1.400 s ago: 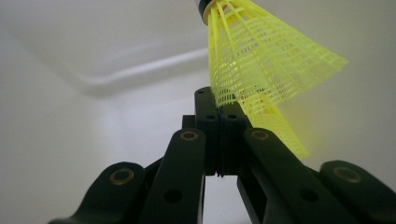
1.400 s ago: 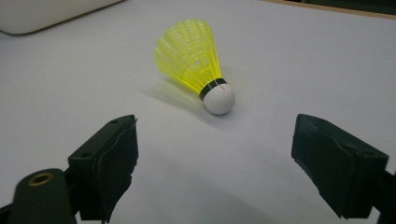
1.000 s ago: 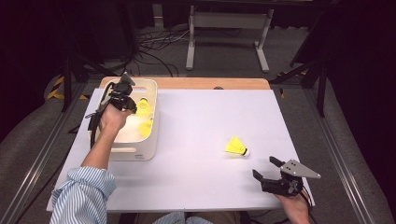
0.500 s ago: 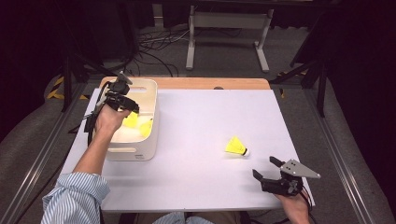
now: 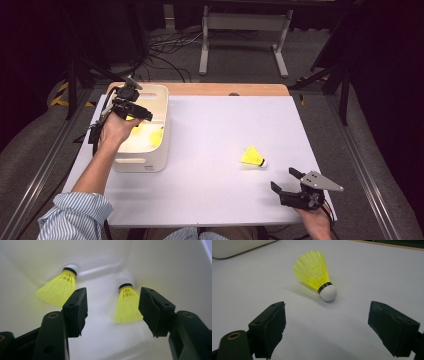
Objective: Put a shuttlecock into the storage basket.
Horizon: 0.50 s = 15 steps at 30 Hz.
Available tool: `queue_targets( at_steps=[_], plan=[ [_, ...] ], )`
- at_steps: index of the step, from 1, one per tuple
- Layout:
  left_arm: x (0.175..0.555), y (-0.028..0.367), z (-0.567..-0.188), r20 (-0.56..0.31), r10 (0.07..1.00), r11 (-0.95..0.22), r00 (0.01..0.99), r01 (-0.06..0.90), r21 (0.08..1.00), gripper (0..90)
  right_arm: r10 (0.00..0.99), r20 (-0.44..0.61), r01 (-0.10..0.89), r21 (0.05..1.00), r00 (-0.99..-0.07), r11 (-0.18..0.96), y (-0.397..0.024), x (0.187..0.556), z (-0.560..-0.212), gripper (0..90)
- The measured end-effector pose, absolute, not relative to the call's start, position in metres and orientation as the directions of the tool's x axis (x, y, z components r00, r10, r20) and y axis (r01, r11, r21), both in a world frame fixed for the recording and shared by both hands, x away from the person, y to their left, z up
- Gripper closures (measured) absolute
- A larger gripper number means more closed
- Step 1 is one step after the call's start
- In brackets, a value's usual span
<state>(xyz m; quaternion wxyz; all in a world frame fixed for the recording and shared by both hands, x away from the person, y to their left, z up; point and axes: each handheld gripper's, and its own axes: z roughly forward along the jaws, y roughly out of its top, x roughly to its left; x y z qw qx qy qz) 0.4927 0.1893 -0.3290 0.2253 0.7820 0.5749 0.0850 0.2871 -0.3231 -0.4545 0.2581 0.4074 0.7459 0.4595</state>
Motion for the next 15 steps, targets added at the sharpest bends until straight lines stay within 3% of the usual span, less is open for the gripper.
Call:
queue_targets(
  at_steps=[15],
  plan=[
    [0.483, 0.183, -0.317, -0.126, 0.925, -0.256, 0.359, 0.833, 0.49, 36.8, 0.847, -0.006, 0.372, 0.896, -0.532, 0.241, -0.323, 0.287, -0.455, 15.0]
  ],
)
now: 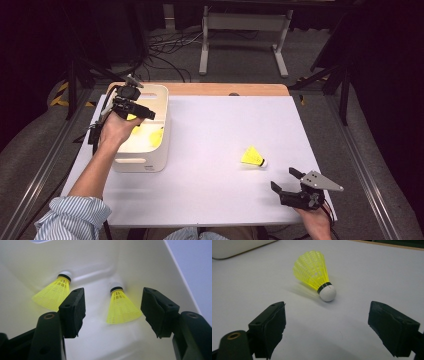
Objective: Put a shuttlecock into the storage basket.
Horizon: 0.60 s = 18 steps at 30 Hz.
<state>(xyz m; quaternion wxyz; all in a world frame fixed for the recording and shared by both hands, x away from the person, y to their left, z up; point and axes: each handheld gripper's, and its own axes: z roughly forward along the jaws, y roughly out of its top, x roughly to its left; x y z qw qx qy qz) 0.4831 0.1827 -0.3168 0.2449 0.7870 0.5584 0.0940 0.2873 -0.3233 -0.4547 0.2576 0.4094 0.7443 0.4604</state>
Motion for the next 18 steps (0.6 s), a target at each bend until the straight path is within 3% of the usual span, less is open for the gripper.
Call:
queue_targets(
  at_steps=[18],
  plan=[
    [0.473, 0.16, -0.301, -0.123, 0.895, -0.305, 0.429, 0.789, 0.533, 35.8, 0.847, -0.006, 0.372, 0.897, -0.532, 0.24, -0.324, 0.287, -0.455, 15.0]
  ],
)
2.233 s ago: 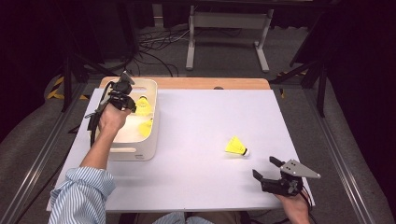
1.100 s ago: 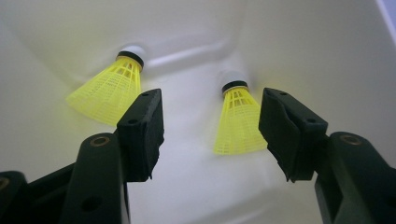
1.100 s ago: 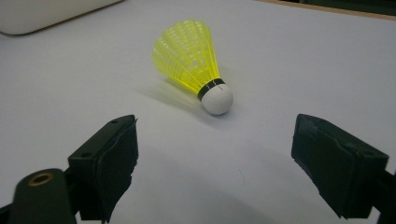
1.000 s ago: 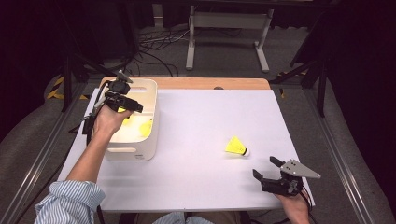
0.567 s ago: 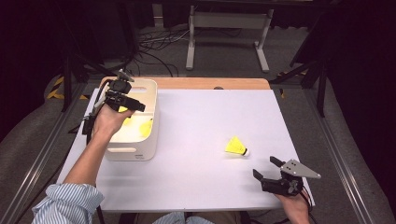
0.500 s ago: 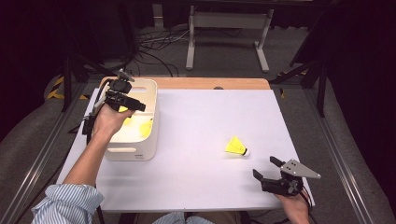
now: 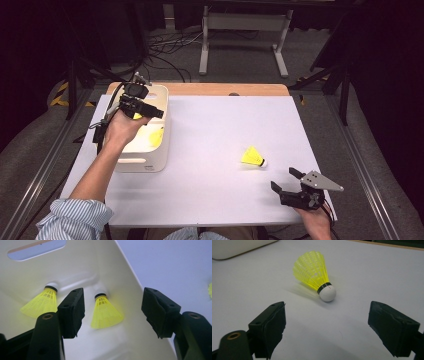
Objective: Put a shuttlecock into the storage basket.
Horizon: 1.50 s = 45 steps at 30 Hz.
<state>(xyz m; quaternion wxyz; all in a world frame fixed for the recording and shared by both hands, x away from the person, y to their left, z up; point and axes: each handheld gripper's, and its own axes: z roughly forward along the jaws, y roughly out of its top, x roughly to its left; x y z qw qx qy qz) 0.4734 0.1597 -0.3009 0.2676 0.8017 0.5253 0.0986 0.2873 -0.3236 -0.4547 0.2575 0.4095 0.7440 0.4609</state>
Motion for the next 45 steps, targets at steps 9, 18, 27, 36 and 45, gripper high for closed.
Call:
queue_targets(
  at_steps=[9, 18, 27, 36, 45],
  plan=[
    [0.471, 0.15, -0.296, -0.122, 0.882, -0.325, 0.456, 0.774, 0.544, 35.6, 0.846, -0.007, 0.37, 0.897, -0.533, 0.24, -0.324, 0.287, -0.455, 15.0],
    [0.469, 0.139, -0.292, -0.12, 0.87, -0.341, 0.478, 0.759, 0.555, 35.5, 0.845, -0.007, 0.37, 0.897, -0.535, 0.242, -0.323, 0.287, -0.455, 15.0],
    [0.47, 0.124, -0.291, -0.122, 0.853, -0.365, 0.507, 0.747, 0.555, 35.2, 0.845, -0.007, 0.37, 0.897, -0.534, 0.241, -0.323, 0.287, -0.455, 15.0],
    [0.469, 0.112, -0.292, -0.128, 0.835, -0.383, 0.535, 0.733, 0.562, 35.2, 0.849, -0.003, 0.372, 0.898, -0.528, 0.235, -0.324, 0.287, -0.454, 15.0],
    [0.467, 0.101, -0.293, -0.116, 0.821, -0.411, 0.559, 0.72, 0.559, 34.3, 0.848, -0.009, 0.371, 0.897, -0.53, 0.242, -0.323, 0.287, -0.454, 15.0]
  ],
)
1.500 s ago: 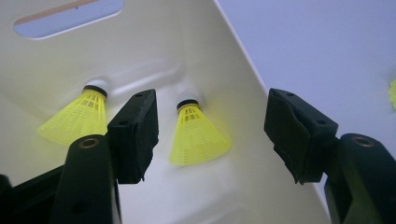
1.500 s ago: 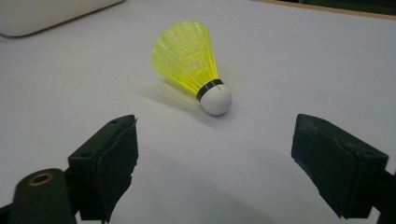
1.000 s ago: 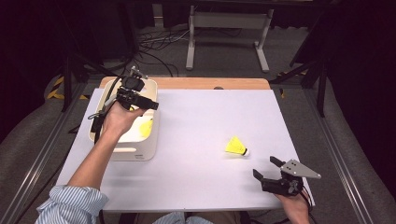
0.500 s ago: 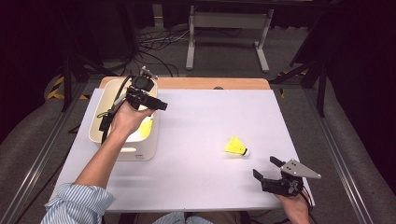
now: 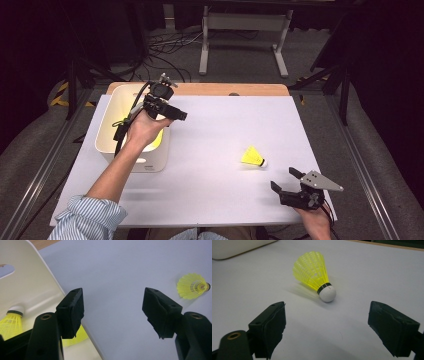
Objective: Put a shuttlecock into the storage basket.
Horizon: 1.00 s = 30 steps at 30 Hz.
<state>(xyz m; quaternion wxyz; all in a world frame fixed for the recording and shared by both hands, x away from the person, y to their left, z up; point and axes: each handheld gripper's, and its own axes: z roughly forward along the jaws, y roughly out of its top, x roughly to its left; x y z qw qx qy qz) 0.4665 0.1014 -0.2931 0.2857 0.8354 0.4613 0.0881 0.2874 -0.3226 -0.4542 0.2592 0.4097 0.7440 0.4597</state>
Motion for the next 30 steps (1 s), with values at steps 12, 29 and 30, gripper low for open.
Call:
queue_targets(
  at_steps=[12, 29, 30],
  plan=[
    [0.464, 0.095, -0.295, -0.112, 0.816, -0.416, 0.567, 0.711, 0.567, 34.0, 0.848, -0.009, 0.373, 0.896, -0.529, 0.242, -0.322, 0.288, -0.454, 15.0],
    [0.455, 0.084, -0.299, -0.108, 0.805, -0.429, 0.584, 0.697, 0.574, 33.1, 0.855, -0.002, 0.372, 0.9, -0.519, 0.229, -0.323, 0.289, -0.454, 14.6],
    [0.455, 0.083, -0.299, -0.102, 0.803, -0.436, 0.587, 0.695, 0.573, 33.1, 0.855, -0.003, 0.372, 0.9, -0.519, 0.228, -0.323, 0.289, -0.454, 14.5]
  ],
)
